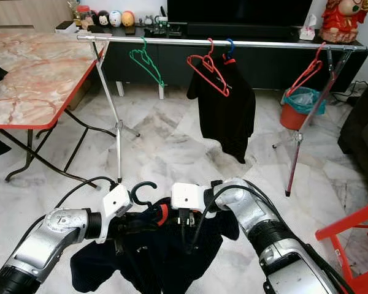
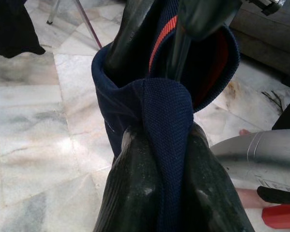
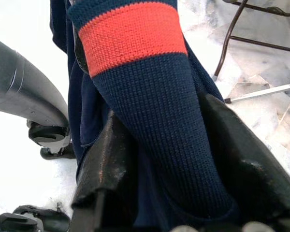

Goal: Hang hanger

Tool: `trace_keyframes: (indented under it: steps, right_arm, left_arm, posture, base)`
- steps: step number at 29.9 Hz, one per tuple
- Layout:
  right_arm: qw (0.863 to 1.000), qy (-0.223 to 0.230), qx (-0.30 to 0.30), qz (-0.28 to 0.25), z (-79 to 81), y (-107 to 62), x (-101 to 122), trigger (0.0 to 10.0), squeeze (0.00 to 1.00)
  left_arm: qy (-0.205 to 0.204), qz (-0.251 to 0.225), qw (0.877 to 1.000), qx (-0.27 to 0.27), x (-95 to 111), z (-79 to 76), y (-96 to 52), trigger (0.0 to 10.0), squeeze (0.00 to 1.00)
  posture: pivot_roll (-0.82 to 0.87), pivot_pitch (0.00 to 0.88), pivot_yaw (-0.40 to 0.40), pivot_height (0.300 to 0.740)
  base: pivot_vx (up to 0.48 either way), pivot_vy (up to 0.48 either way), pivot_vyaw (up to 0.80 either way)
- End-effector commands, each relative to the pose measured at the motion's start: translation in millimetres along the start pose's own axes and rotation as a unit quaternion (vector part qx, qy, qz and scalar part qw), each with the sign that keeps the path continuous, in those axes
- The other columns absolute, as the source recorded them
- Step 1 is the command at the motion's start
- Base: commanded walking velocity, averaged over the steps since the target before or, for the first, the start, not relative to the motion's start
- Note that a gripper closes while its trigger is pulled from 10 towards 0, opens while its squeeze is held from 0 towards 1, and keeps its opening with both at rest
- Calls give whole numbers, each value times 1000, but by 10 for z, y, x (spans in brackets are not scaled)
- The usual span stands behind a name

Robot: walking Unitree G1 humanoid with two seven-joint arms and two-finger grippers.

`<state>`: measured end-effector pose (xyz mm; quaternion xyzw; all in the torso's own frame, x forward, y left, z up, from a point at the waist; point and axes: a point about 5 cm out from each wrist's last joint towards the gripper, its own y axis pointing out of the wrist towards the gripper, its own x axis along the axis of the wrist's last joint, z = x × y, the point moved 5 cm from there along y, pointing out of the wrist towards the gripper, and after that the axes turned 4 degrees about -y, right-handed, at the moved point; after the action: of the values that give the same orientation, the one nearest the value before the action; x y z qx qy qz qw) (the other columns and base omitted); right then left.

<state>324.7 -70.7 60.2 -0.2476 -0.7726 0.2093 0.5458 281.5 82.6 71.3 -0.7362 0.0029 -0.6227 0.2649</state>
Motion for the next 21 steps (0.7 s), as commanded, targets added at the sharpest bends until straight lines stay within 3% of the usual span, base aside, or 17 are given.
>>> trace_keyframes:
  steps: [1,8,13,14,19,20,21]
  right_arm:
    - [1000,-11,-11,-8,-76,-15,74,10000,1000]
    - [999,-13,-23,25,-102,-92,-56,10000,1000]
    - [992,-17,-113,60,-360,-203,-140,10000,1000]
    - [990,-17,-124,61,-389,-223,-145,10000,24]
    - [984,-1,-169,53,-476,-319,-172,10000,0]
    - [978,19,-203,44,-538,-376,-187,10000,0]
    - [973,32,-226,40,-582,-413,-199,10000,0]
  left_arm:
    - [13,-2,1000,6,33,24,5,0,0]
    - [10,0,1000,25,-11,82,-6,0,0]
    - [10,-1,998,58,-33,182,-28,0,0]
    - [11,-1,998,68,-40,213,-34,0,0]
    - [18,5,989,147,-89,435,-75,0,0]
    - [20,8,979,202,-107,585,-109,0,0]
    - [20,11,971,239,-120,686,-142,1882,0]
  posture:
    - [95,0,13,740]
    - [88,0,16,740]
    - [84,0,18,740]
    - [84,0,19,740]
    - [84,0,20,740]
    - [84,0,20,740]
    - [84,0,20,740]
  base:
    - [0,0,0]
    - [0,0,0]
    - [0,0,0]
    - [0,0,0]
    - [0,0,0]
    - [0,0,0]
    - [0,0,0]
